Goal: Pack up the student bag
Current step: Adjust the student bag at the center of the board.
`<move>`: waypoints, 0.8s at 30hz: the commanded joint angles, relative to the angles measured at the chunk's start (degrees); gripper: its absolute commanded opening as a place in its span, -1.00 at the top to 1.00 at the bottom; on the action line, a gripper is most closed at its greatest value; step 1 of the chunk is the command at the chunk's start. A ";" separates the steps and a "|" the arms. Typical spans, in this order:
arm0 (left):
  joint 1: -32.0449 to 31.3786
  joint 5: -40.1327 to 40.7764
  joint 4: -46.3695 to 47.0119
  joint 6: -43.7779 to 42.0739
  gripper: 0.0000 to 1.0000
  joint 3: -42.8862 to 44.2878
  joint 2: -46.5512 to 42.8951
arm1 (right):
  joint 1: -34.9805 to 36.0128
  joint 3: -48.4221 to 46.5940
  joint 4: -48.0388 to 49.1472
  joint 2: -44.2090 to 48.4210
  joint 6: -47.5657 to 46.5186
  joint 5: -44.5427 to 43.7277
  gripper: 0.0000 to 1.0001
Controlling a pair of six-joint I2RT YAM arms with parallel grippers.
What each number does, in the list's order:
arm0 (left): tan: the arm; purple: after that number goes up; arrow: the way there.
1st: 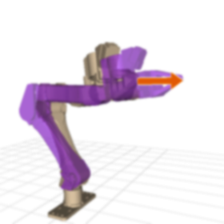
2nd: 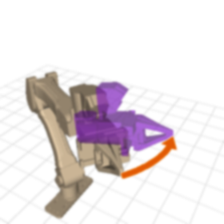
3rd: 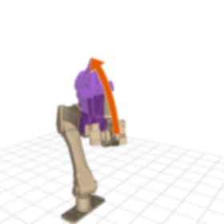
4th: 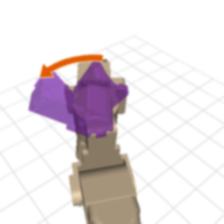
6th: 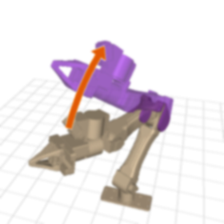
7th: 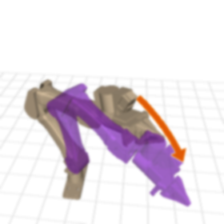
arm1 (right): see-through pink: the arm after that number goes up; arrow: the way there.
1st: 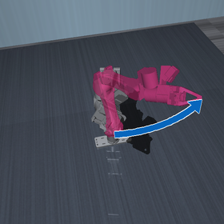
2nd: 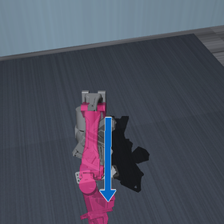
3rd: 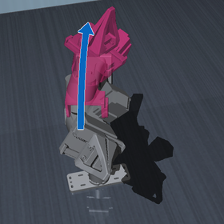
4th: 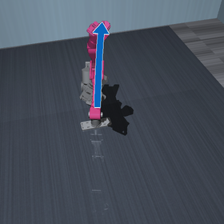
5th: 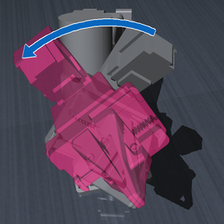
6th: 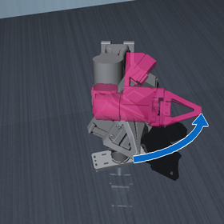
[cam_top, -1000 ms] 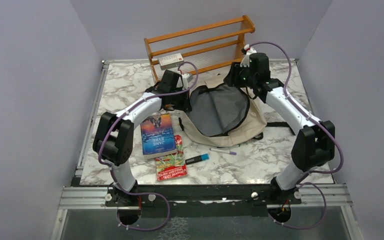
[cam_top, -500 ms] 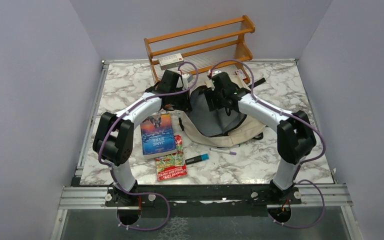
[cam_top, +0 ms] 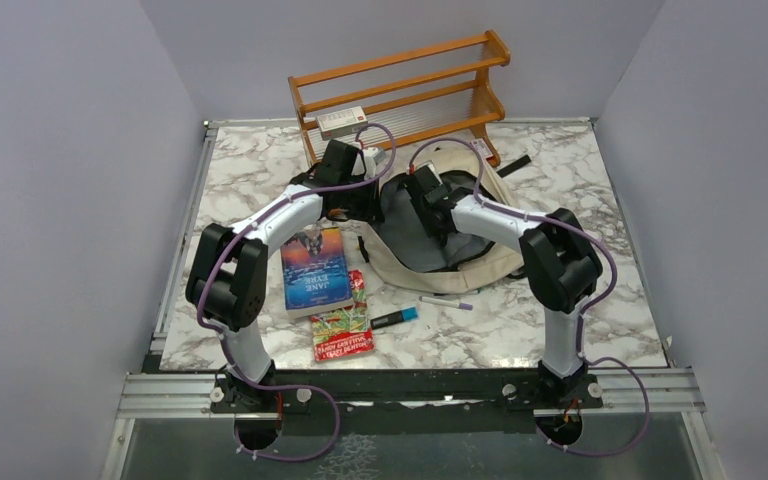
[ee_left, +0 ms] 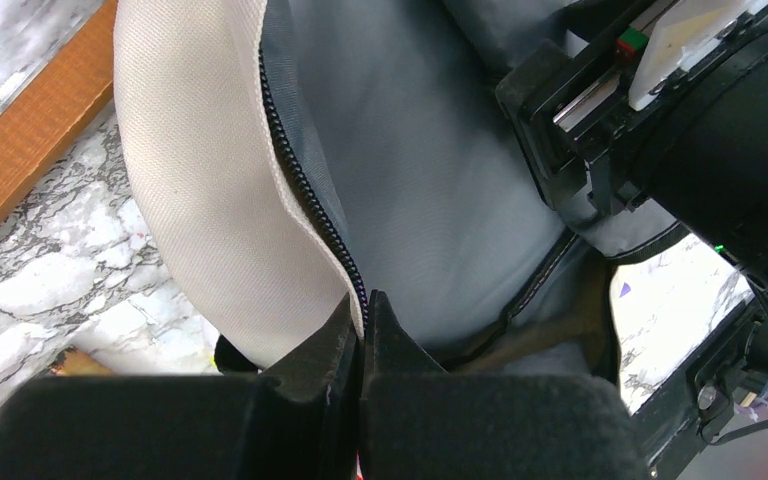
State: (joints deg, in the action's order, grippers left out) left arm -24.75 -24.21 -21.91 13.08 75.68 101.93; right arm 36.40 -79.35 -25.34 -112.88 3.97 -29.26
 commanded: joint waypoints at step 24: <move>0.62 0.75 1.26 0.01 1.00 -1.68 -1.69 | -11.75 -0.65 -3.20 21.63 3.53 11.37 0.98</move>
State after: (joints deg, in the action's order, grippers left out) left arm -24.71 -24.18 -21.91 13.06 74.65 101.91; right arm 29.76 -79.29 -29.06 -95.70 6.13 -24.34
